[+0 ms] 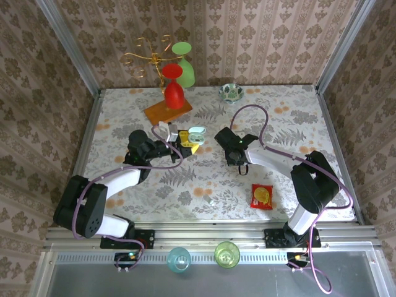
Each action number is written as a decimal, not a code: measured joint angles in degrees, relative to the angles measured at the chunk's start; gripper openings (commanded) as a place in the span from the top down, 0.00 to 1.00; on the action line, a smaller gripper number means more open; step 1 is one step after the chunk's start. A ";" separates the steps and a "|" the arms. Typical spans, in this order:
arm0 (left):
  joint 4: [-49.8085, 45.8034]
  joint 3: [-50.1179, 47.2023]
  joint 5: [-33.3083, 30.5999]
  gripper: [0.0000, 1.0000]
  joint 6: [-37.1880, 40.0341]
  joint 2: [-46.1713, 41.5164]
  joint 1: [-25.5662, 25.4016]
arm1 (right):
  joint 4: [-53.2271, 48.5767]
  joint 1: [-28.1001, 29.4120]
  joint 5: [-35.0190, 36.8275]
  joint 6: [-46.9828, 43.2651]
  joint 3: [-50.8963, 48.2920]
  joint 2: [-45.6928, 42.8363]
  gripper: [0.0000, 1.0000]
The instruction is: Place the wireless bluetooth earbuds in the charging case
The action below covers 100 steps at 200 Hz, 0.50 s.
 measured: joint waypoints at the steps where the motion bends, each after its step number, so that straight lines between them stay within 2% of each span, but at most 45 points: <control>1: 0.02 0.00 -0.02 0.77 0.00 0.02 0.00 | -0.02 0.00 0.02 0.02 0.00 0.00 0.87; 46: 1.14 0.00 0.20 0.77 -0.66 1.07 0.00 | -0.57 0.00 -0.26 -0.02 0.66 0.26 0.87; 100: 1.70 0.00 0.04 0.77 -0.09 2.60 0.13 | 0.31 0.00 -3.78 -1.18 1.05 0.17 0.86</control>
